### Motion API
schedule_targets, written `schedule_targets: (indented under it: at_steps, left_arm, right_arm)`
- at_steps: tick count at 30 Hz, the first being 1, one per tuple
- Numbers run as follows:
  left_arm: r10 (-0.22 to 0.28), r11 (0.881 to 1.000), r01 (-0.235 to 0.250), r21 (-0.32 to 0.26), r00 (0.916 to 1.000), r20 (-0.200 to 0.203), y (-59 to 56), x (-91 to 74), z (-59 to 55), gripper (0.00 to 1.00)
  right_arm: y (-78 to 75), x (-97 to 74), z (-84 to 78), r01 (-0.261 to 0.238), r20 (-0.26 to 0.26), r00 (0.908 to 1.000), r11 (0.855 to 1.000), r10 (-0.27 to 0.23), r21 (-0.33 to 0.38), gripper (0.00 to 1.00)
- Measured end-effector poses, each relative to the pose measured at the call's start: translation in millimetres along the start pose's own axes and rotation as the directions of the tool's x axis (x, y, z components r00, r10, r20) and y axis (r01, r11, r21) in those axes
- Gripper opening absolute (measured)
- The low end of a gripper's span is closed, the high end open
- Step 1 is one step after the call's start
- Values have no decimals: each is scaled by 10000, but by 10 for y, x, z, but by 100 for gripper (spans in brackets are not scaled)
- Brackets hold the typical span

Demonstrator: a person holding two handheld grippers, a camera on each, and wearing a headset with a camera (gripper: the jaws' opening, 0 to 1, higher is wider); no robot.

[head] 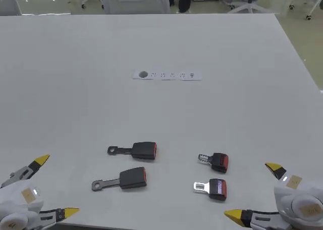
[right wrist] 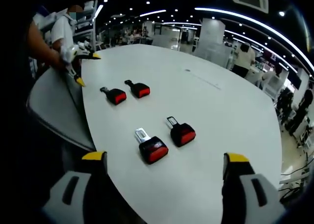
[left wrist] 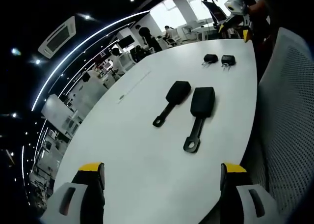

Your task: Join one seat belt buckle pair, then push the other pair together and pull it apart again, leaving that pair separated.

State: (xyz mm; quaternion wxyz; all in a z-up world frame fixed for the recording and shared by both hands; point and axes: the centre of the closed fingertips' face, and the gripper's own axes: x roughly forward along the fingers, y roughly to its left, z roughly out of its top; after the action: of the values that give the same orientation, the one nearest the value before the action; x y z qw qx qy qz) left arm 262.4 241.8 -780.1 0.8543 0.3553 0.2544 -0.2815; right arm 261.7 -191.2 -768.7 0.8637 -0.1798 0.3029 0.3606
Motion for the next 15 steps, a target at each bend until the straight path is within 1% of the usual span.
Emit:
schedule_targets:
  at_steps: [4,8,15]
  left_arm:
    - [30,10000,-30,7,10000,2,3,-1,-4,100]
    - [-52,10000,52,-31,10000,15,-19,3,-11,100]
    - [2,10000,-2,-42,10000,65,-7,-4,2,100]
  right_arm:
    - [22,-4,-41,2,-141,9999,10000,-3,-41,99]
    - [35,-12,-52,15,-121,9999,10000,-15,-15,98]
    - [44,-33,-20,107,-2,9999,9999,-106,88,99]
